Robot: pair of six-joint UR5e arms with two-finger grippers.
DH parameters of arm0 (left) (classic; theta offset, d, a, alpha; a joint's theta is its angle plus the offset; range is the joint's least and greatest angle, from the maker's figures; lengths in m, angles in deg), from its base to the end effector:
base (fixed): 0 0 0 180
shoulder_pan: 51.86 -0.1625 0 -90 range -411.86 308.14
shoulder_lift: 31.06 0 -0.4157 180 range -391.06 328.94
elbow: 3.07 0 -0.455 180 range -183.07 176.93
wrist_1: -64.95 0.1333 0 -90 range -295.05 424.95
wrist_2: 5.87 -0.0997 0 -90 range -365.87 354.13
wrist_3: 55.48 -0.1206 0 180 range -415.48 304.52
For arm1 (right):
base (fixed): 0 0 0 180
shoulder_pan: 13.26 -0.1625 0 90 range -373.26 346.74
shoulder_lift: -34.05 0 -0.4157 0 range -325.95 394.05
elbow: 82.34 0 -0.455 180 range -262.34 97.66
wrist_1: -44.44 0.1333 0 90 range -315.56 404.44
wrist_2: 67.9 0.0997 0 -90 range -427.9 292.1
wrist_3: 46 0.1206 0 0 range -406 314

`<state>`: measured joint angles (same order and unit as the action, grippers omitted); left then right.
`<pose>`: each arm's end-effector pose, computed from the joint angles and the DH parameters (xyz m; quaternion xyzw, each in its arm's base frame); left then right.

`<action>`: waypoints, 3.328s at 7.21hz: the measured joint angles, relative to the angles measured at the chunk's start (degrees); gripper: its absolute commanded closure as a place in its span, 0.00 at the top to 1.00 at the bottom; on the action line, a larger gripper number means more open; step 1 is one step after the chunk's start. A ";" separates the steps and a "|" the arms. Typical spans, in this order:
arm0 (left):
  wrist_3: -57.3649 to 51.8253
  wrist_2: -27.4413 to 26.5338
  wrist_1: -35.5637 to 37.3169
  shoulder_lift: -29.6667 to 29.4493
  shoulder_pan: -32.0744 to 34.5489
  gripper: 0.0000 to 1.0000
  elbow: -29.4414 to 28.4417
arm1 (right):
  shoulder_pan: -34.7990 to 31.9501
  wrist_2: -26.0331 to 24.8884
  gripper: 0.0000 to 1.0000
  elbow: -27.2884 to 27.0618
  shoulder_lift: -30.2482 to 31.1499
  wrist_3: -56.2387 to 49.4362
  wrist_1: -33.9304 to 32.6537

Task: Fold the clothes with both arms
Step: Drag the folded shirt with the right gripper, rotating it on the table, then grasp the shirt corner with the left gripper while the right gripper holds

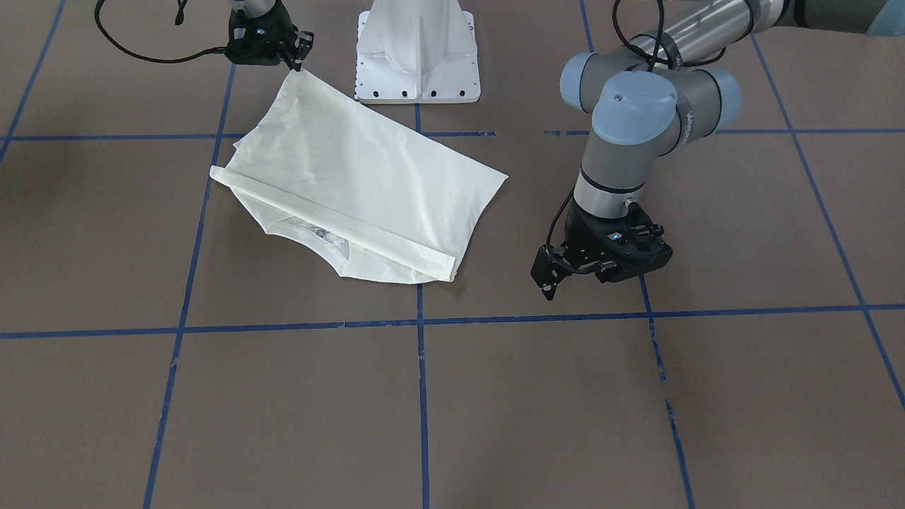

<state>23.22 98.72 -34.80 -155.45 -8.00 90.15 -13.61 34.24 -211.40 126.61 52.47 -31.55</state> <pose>0.4685 -0.5929 0.2336 0.0814 0.4069 -0.2057 0.8863 -0.5009 -0.1110 0.3052 -0.1254 -0.4164 0.0242 0.9002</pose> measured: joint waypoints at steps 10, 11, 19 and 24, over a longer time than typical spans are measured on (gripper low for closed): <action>31.62 -1.74 1.53 7.45 -19.58 0.74 9.90 | -17.73 -4.81 1.00 -4.65 -7.74 -0.08 0.40; 32.29 -1.92 2.19 7.78 -20.77 0.74 9.87 | -17.80 -4.78 1.00 -4.47 -8.16 -0.06 0.40; 34.91 -1.81 3.61 7.67 -23.38 0.00 9.79 | -17.92 -4.77 1.00 -4.31 -8.35 0.02 0.31; 27.18 -2.24 4.74 5.08 -11.96 0.00 5.45 | -18.01 -4.93 1.00 -4.24 -7.83 0.05 0.31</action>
<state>50.40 96.48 -30.06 -150.37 -19.96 95.60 -31.62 29.32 -215.63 118.78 52.52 -31.24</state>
